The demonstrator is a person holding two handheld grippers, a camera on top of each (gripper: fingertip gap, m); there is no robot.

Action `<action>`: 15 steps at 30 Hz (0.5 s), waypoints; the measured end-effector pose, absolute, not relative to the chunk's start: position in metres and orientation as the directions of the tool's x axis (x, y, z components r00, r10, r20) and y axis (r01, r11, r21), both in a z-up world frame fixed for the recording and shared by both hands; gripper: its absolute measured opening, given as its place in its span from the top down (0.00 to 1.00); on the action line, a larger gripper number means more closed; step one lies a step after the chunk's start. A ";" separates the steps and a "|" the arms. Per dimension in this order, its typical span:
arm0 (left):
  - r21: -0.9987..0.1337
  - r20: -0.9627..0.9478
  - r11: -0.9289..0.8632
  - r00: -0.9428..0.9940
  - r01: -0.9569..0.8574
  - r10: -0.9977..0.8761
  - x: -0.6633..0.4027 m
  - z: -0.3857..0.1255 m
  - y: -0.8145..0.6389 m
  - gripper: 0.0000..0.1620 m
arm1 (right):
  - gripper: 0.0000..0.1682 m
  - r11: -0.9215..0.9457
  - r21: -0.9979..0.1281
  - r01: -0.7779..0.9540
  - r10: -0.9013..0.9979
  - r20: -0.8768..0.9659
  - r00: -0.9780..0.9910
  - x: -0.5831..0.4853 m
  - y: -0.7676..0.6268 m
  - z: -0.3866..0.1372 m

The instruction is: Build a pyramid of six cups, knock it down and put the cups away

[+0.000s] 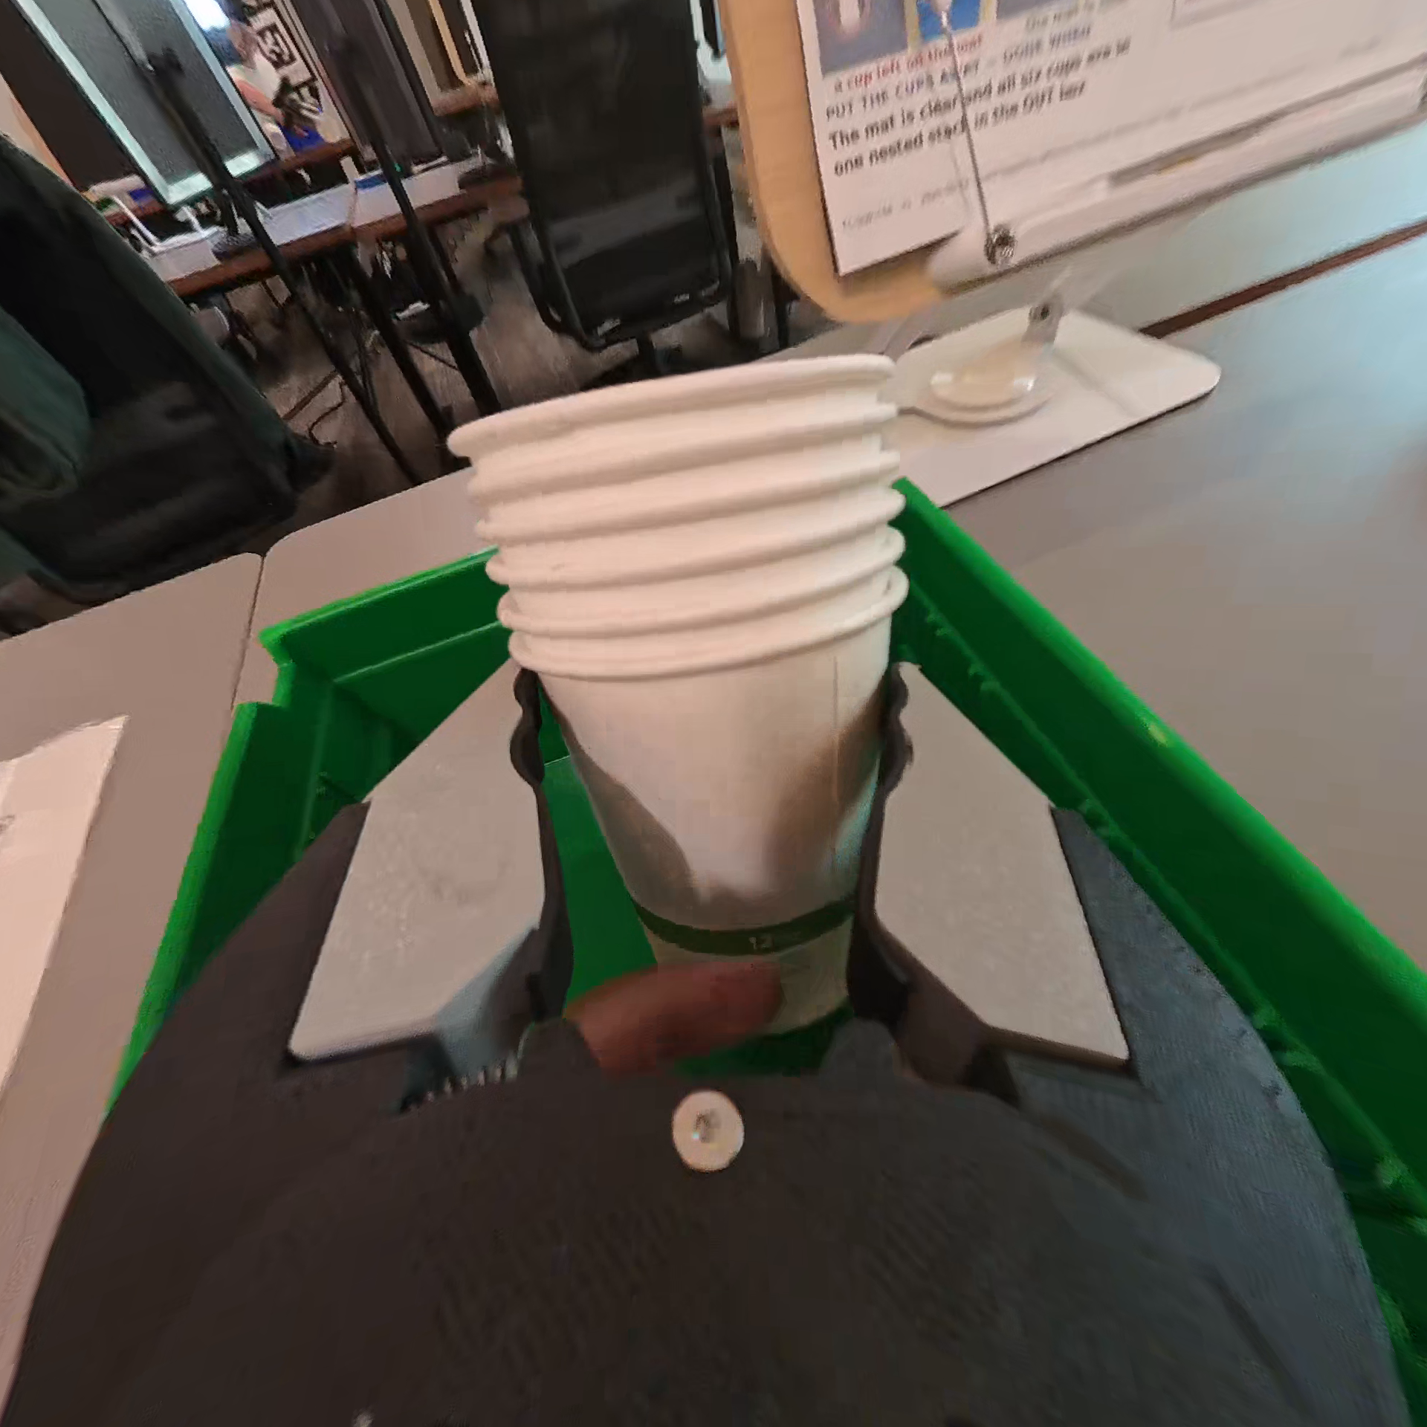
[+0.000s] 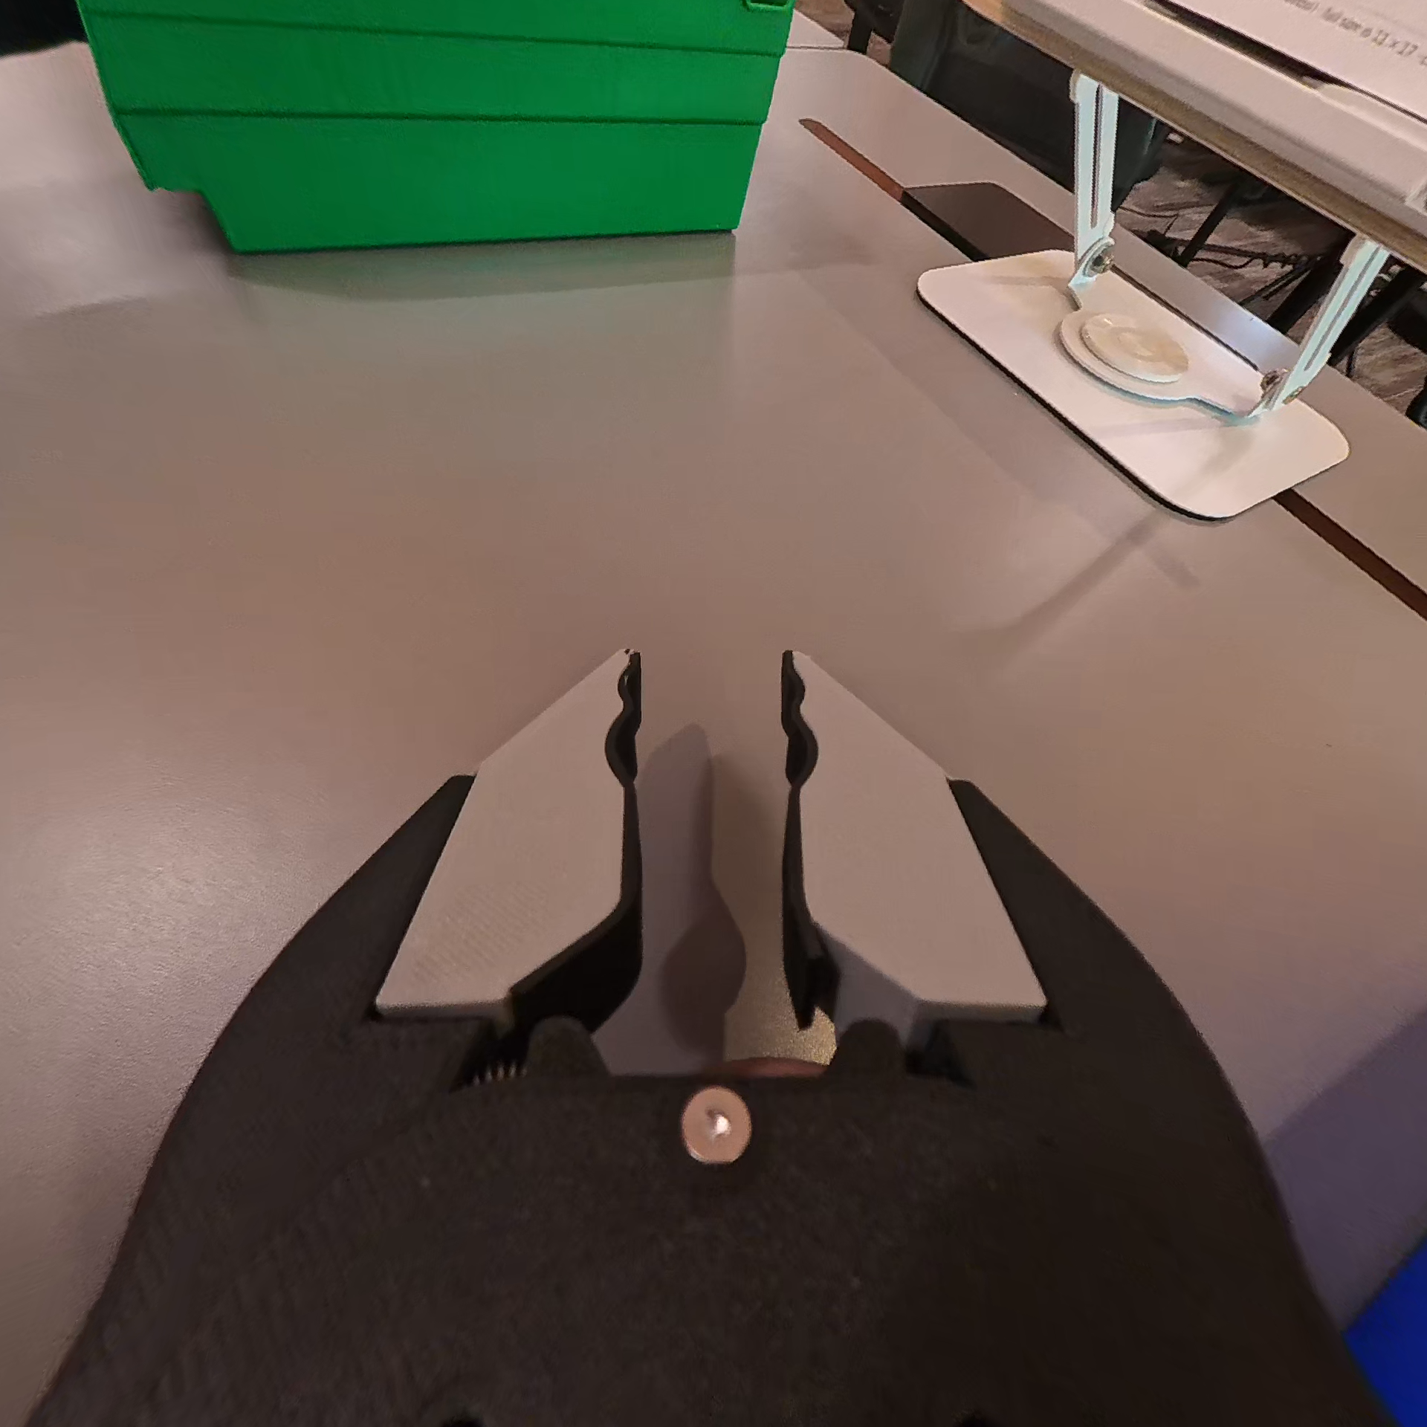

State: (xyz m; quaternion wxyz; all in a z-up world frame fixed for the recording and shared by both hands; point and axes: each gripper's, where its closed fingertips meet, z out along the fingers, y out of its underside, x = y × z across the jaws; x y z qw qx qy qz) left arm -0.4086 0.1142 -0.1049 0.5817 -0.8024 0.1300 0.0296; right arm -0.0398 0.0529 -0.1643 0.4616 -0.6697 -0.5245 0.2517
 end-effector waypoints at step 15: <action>-0.955 -0.052 -0.261 0.949 -0.139 -0.312 -0.381 -0.104 0.076 0.48 | 0.80 -0.016 -0.884 0.467 0.935 0.152 0.319 -0.040 0.052 -0.163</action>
